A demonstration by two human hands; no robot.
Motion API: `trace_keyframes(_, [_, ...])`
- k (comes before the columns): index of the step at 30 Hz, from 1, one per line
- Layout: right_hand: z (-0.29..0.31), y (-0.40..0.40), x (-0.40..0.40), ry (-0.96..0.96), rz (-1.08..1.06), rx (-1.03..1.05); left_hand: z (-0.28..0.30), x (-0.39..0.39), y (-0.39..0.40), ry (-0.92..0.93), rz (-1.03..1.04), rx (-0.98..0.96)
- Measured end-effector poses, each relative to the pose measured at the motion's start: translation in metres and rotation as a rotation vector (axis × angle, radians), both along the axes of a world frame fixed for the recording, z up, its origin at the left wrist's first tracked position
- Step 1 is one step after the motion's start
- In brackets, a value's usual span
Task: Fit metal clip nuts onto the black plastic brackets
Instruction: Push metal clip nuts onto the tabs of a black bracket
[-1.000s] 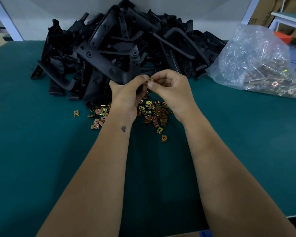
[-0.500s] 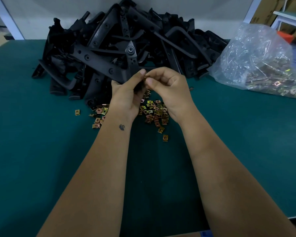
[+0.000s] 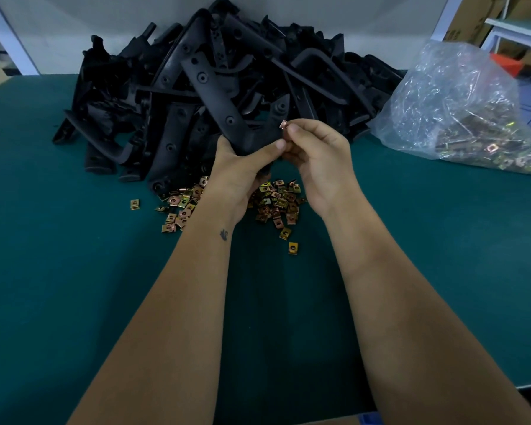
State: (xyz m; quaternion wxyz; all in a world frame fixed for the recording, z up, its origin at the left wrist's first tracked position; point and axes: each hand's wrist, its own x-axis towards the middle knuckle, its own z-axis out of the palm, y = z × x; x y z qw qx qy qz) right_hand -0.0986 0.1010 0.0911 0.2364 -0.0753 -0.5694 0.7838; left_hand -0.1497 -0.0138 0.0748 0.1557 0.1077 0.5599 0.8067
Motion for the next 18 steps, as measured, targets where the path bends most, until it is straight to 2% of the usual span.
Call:
trace_keyframes(8, [-0.0012, 0.0002, -0.0006, -0.013, 0.037, -0.121, 0.0009, 0.001, -0.0005, -0.005, -0.012, 0.009])
trace_keyframes(18, [-0.0024, -0.0009, -0.0025, -0.012, 0.08, -0.142, -0.001, 0.0004, -0.0022, 0.014, -0.056, 0.014])
